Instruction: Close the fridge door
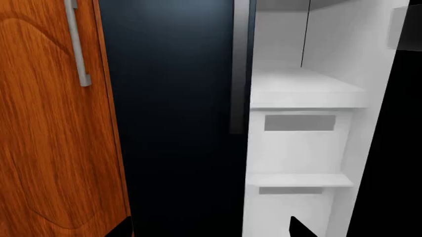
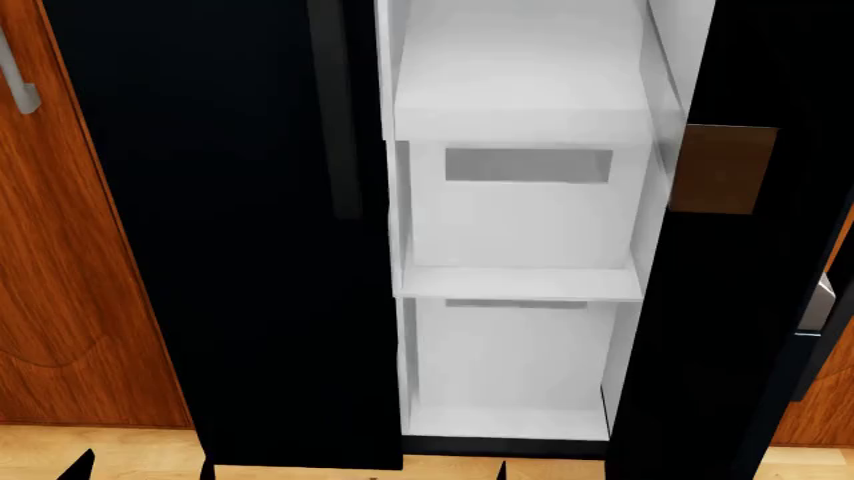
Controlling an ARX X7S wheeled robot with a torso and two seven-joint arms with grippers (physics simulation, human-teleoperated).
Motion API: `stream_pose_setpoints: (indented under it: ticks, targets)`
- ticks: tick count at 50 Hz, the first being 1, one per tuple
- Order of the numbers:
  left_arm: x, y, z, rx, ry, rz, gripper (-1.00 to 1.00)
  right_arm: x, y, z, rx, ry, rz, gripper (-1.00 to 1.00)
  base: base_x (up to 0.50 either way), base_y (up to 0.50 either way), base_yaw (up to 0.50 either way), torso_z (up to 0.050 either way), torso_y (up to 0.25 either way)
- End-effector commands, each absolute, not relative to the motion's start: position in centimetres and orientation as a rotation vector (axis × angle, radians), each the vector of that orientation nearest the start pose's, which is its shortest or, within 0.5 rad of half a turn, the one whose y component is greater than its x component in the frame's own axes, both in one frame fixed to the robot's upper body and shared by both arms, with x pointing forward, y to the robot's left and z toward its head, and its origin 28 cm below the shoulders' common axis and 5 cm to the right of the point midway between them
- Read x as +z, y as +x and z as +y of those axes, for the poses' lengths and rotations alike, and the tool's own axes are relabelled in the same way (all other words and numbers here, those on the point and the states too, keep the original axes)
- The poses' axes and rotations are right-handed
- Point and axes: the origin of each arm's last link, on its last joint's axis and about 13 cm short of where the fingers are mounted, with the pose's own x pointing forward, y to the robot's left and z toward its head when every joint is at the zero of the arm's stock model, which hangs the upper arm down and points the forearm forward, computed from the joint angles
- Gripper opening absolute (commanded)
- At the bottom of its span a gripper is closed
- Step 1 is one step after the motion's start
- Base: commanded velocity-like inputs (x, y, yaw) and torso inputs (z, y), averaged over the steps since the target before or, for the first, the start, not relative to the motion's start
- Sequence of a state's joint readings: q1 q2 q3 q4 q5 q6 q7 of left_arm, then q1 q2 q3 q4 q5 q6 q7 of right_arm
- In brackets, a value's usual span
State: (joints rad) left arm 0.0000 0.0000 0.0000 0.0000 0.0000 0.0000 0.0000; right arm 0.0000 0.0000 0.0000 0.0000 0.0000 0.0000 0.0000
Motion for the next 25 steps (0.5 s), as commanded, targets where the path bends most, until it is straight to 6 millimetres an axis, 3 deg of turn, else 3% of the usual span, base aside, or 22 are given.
stream_pose_setpoints:
  ticks: [1, 2, 5, 8, 25]
  targets:
    - [1.38, 21.04, 20.52, 0.000, 0.000, 0.000, 1.00, 1.50, 21.01, -9.64, 0.000, 0.000, 0.000, 1.00, 0.00, 0.00, 0.00, 0.000, 0.000]
    - [1.27, 21.25, 20.64, 0.014, -0.001, 0.007, 1.00, 1.07, 21.60, -9.74, -0.064, -0.005, 0.073, 1.00, 0.00, 0.00, 0.00, 0.000, 0.000]
    - [1.03, 21.56, 20.72, 0.025, 0.013, 0.023, 1.00, 1.66, 21.34, -9.87, 0.083, 0.166, -0.076, 1.00, 0.00, 0.00, 0.00, 0.000, 0.000]
    - [1.00, 21.71, 20.74, 0.025, 0.028, 0.031, 1.00, 1.65, 21.42, -9.55, 0.096, 0.091, -0.102, 1.00, 0.00, 0.00, 0.00, 0.000, 0.000]
    - [1.42, 21.27, 20.88, 0.016, 0.007, 0.008, 1.00, 1.90, 21.12, -9.55, 0.082, 0.087, -0.140, 1.00, 0.00, 0.00, 0.00, 0.000, 0.000]
